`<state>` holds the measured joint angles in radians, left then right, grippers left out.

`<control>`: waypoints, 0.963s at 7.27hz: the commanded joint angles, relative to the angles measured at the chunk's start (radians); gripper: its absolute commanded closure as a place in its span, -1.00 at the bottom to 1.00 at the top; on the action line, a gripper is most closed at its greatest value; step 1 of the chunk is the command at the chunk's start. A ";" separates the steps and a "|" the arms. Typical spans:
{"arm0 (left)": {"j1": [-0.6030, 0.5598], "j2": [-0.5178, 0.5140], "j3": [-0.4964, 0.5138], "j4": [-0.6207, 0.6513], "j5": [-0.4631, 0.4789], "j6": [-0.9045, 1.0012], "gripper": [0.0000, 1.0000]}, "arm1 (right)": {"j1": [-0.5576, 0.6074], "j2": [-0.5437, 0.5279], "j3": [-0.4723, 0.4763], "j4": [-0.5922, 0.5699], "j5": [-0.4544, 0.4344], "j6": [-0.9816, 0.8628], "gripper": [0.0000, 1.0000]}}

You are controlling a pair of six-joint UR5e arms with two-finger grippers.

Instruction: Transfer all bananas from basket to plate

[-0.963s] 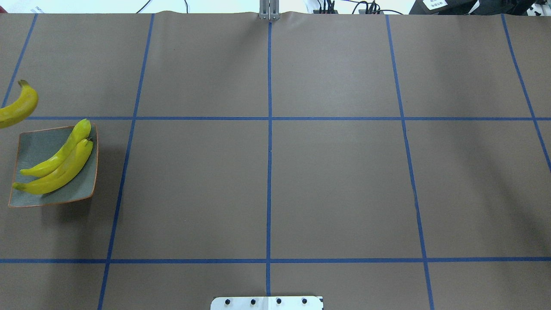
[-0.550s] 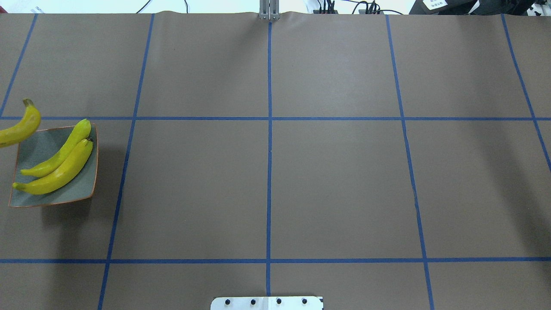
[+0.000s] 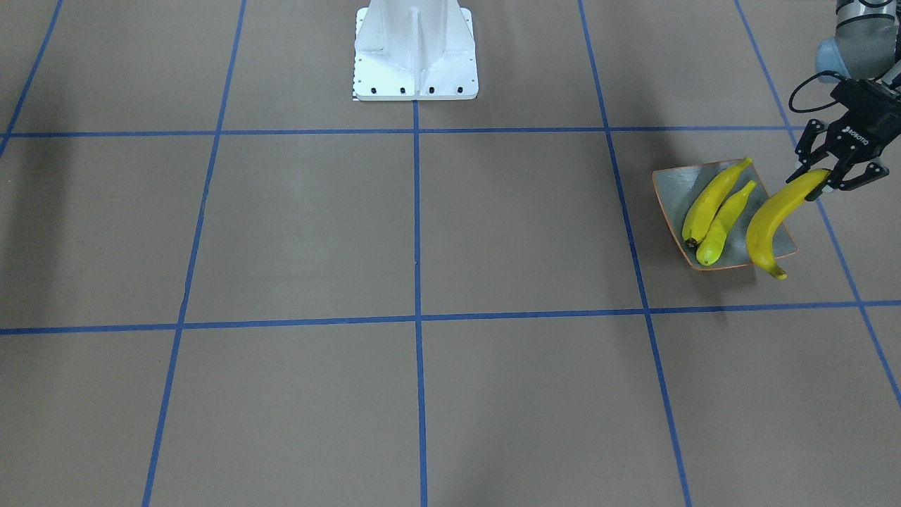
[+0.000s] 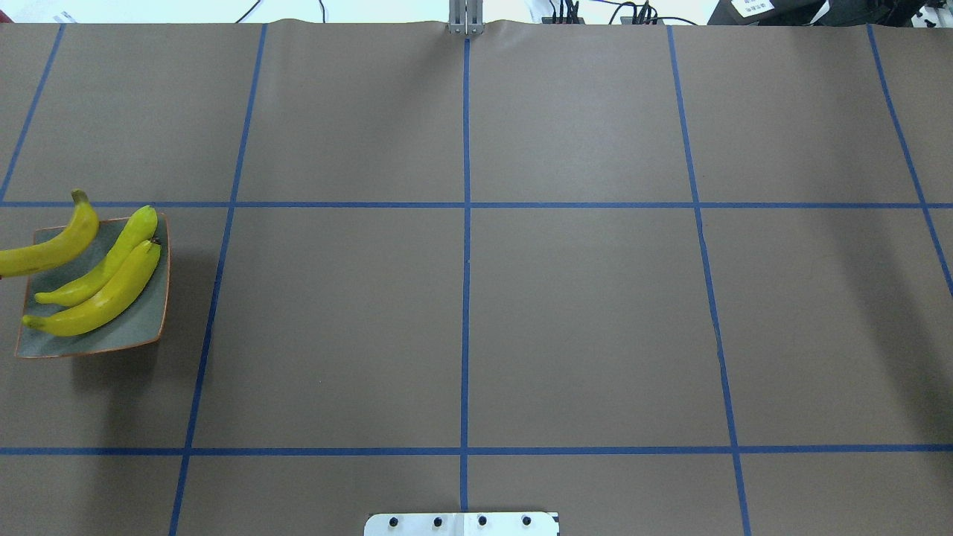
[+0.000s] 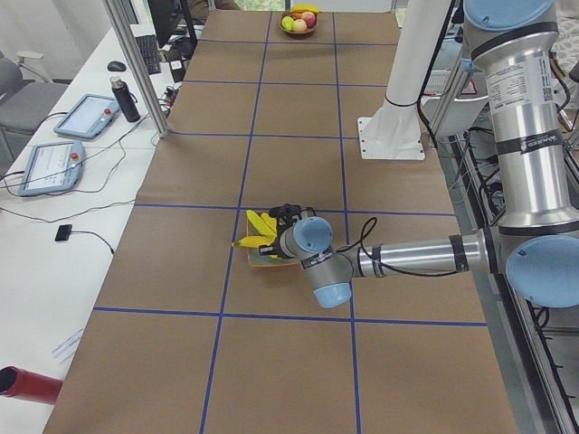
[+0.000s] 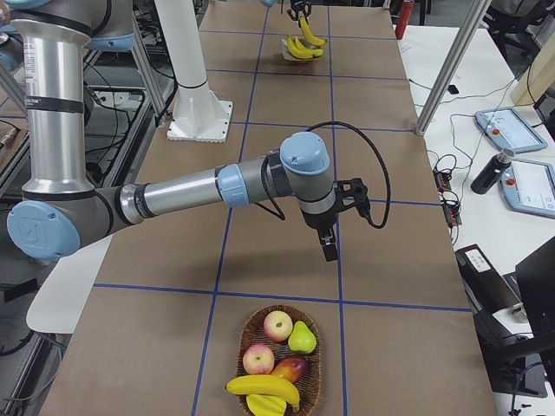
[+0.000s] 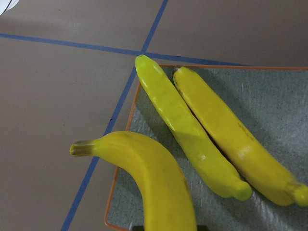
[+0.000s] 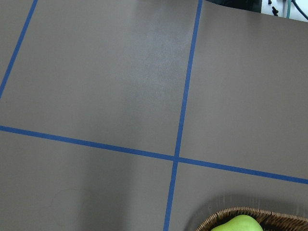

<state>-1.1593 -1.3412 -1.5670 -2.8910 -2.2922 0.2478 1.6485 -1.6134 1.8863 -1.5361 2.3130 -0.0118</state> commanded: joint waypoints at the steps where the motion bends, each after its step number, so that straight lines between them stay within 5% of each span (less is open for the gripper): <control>1: 0.001 -0.030 -0.004 -0.017 -0.010 -0.121 -0.98 | 0.004 -0.002 -0.001 0.002 0.002 0.000 -1.00; 3: 0.001 -0.099 -0.005 0.024 -0.062 -0.152 -0.98 | 0.004 -0.003 -0.003 -0.001 0.023 0.000 -1.00; 6: -0.016 -0.289 -0.007 0.064 -0.086 -0.702 -0.98 | 0.052 -0.083 -0.055 0.010 0.028 -0.096 -1.00; 7: -0.010 -0.315 -0.007 0.065 -0.032 -0.735 -0.98 | 0.080 -0.112 -0.090 0.010 0.025 -0.167 -1.00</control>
<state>-1.1725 -1.6038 -1.5764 -2.8282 -2.3689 -0.3729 1.6962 -1.6866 1.8339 -1.5274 2.3398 -0.0937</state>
